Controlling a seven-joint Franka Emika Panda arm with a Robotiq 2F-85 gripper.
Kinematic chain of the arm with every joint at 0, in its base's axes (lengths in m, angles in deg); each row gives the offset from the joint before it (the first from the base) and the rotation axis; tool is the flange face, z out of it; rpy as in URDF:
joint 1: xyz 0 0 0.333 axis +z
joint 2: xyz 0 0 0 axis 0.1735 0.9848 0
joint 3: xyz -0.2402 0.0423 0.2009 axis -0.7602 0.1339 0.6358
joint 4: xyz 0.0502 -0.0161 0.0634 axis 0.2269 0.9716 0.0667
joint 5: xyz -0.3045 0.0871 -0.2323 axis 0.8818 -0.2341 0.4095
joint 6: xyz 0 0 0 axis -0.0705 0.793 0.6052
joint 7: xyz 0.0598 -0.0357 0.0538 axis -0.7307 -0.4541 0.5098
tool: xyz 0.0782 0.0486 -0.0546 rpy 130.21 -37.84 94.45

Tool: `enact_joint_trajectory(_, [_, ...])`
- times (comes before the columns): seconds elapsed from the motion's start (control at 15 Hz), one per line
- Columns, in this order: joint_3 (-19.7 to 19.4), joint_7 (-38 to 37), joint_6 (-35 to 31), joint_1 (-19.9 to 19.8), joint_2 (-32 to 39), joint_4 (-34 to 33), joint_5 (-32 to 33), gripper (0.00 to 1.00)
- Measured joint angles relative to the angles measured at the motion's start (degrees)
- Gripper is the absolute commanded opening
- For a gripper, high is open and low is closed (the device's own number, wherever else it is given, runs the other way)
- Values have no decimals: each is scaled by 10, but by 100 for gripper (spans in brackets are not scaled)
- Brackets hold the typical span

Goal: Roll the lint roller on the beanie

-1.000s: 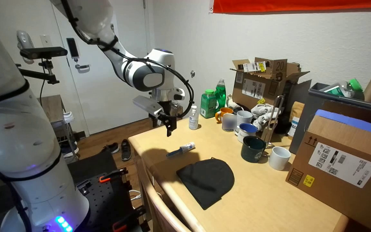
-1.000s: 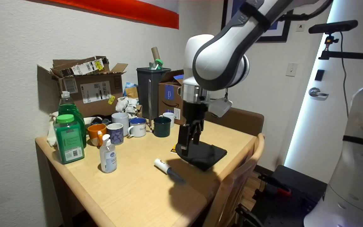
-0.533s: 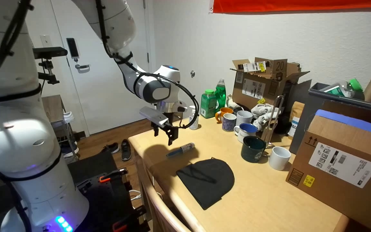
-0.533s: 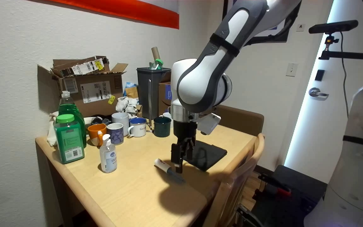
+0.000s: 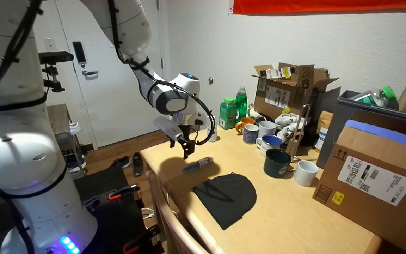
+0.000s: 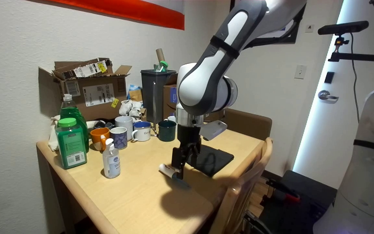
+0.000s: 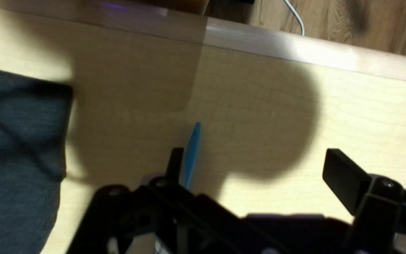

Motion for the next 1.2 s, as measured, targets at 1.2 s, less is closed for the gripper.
enact_joint_trajectory(1.2, [-61, -215, -116, 67, 156, -51, 131, 100])
